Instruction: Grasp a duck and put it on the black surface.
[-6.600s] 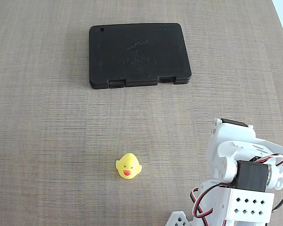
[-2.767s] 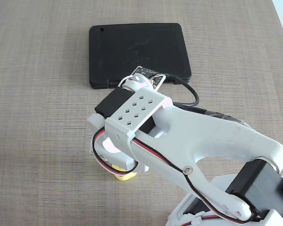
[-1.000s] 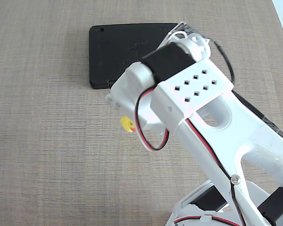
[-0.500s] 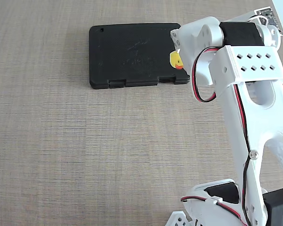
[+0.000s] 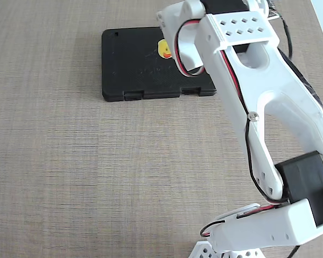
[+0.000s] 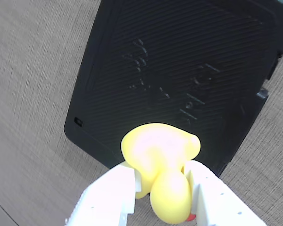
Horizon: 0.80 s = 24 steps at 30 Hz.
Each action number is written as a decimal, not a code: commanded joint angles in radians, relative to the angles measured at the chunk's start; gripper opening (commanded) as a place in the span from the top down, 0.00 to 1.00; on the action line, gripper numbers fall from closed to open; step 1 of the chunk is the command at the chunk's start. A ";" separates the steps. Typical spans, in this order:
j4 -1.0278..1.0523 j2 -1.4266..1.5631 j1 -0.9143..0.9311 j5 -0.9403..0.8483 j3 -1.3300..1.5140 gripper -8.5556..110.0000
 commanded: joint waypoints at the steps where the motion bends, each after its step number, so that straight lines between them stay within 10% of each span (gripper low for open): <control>1: 0.000 -0.115 -0.031 0.009 -0.107 0.89; 24: -0.015 -0.471 0.040 0.008 -0.397 0.89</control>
